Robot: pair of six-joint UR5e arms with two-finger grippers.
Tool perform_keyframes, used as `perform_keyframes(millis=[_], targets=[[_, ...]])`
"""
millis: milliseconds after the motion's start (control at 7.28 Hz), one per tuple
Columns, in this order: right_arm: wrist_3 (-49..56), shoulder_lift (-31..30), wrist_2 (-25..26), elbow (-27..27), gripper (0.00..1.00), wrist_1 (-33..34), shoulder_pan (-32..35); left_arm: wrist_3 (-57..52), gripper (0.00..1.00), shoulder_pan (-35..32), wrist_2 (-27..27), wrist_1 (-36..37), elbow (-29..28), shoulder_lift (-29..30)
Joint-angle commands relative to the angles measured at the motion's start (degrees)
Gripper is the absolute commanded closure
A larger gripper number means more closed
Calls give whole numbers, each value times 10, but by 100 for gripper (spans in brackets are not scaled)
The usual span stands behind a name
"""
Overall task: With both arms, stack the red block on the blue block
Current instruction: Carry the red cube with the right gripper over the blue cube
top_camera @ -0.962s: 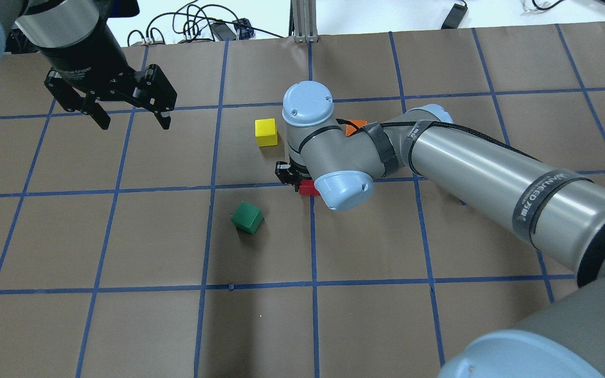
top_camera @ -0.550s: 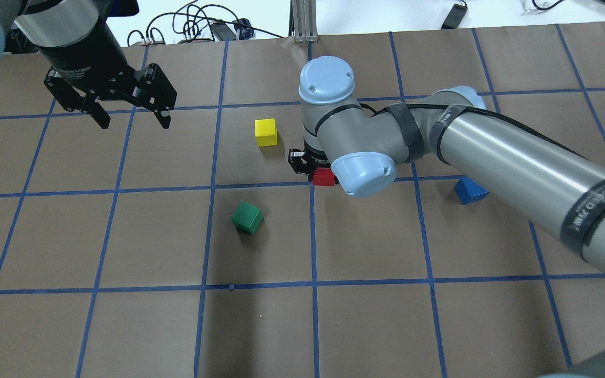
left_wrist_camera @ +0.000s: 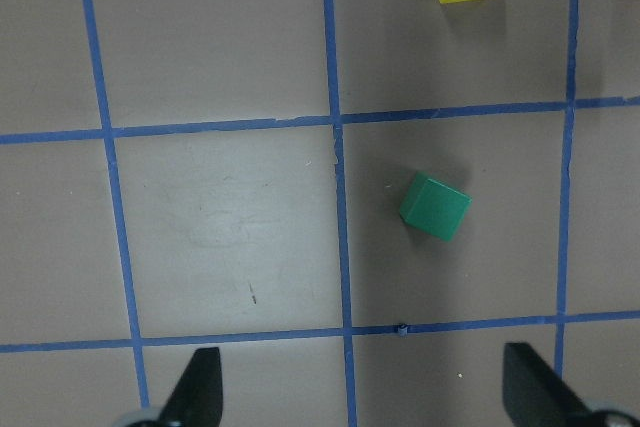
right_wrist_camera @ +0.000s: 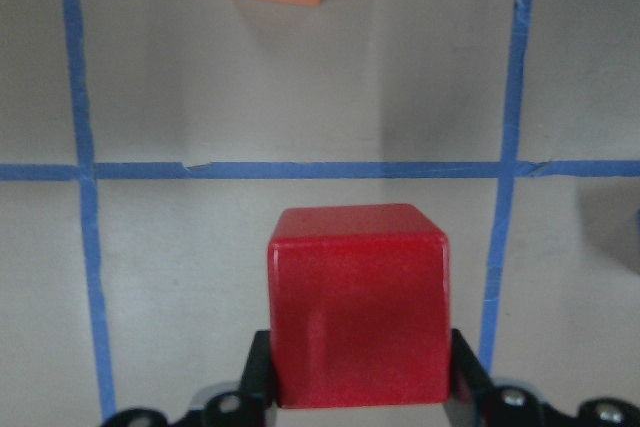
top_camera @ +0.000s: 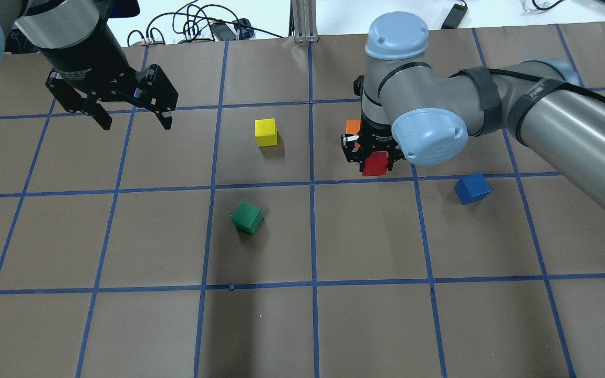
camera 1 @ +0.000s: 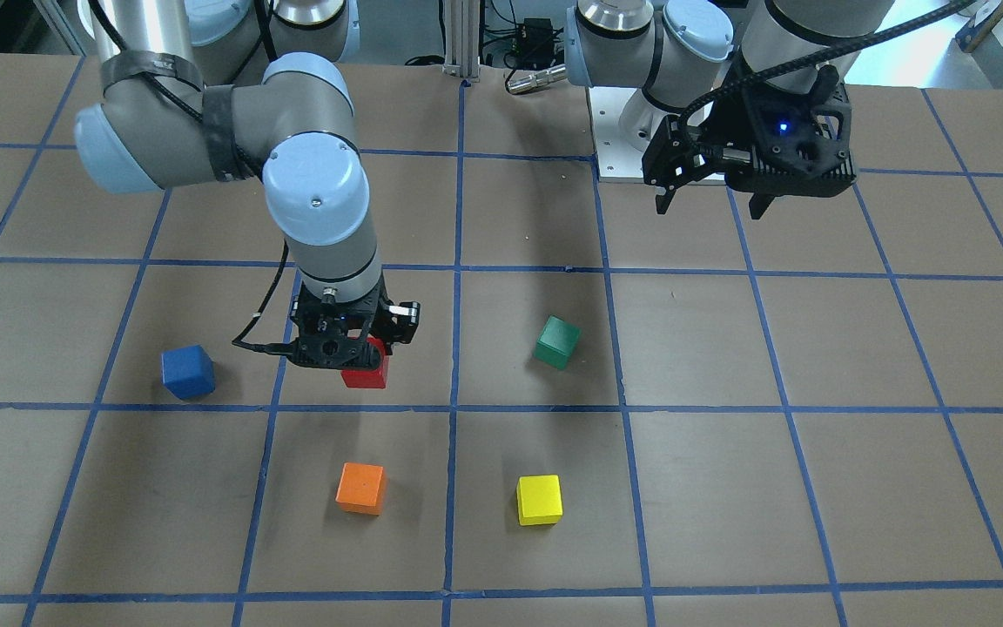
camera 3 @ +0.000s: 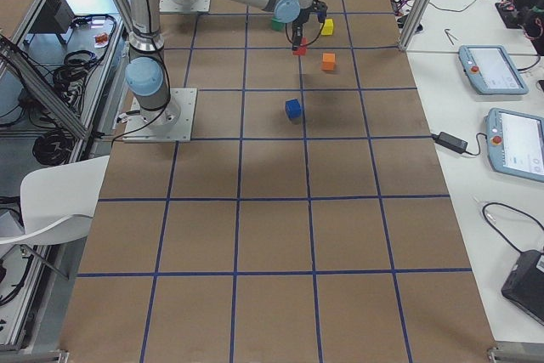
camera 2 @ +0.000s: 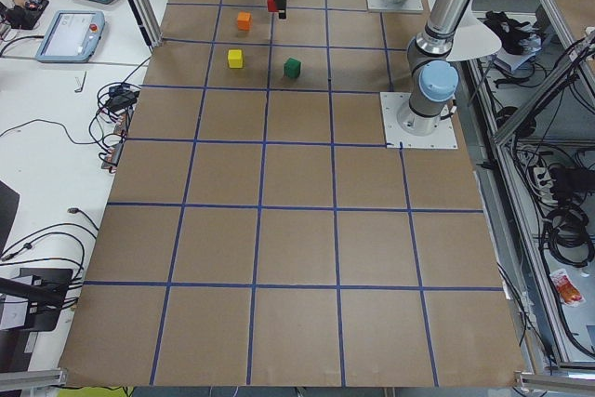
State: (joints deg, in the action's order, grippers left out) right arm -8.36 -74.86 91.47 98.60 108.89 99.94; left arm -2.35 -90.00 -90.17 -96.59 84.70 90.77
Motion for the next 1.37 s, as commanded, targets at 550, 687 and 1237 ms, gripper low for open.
perform_keyframes(millis=[550,687,1237], targets=[[351,-37,12,84,100,-36,-183,1,0,0,1,-1,1,-1],[381,-37,12,84,100,-36,-207,1,0,0,2,0,1,0],[432,-36,-1,92,100,1,-229,2,0,0,2,-1,1,0]])
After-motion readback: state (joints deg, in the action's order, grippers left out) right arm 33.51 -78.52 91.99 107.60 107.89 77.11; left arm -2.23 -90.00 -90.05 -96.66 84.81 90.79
